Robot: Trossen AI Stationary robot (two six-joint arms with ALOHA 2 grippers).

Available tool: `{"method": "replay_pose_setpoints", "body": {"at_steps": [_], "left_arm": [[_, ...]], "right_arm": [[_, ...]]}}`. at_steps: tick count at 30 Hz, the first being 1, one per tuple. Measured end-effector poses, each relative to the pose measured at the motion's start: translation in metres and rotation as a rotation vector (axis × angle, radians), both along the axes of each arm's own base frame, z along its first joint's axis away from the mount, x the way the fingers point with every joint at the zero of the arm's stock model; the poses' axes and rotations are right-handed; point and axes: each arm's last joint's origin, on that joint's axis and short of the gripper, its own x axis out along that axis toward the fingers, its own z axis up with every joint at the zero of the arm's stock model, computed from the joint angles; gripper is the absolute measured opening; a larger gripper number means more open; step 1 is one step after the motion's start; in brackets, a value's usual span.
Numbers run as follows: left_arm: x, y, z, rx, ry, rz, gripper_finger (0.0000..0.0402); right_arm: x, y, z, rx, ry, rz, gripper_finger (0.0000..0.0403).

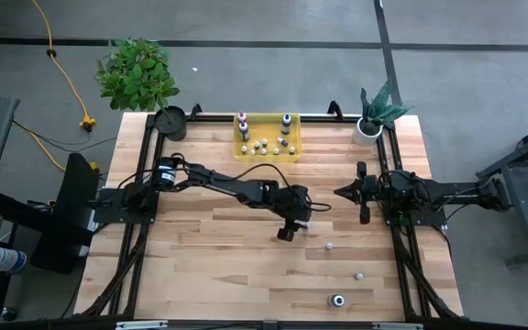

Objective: Pick & Place food coloring
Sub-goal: Put the small blue food coloring bottle into the yellow container

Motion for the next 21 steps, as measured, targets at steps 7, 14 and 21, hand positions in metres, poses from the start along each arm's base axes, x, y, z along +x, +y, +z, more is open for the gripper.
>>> {"method": "replay_pose_setpoints", "body": {"at_steps": [7, 14, 21], "left_arm": [[0.003, 0.000, -0.009, -0.001, 0.006, -0.002, 0.0184], [0.003, -0.005, -0.015, 0.008, 0.011, -0.002, 0.0184], [0.004, -0.004, -0.014, 0.003, -0.004, -0.003, 0.0184]], "right_arm": [[0.000, 0.000, 0.000, 0.000, 0.000, 0.000, 0.0000], [0.000, 0.000, 0.000, 0.000, -0.001, 0.001, 0.0000], [0.000, 0.000, 0.000, 0.000, -0.001, 0.000, 0.0000]]}}
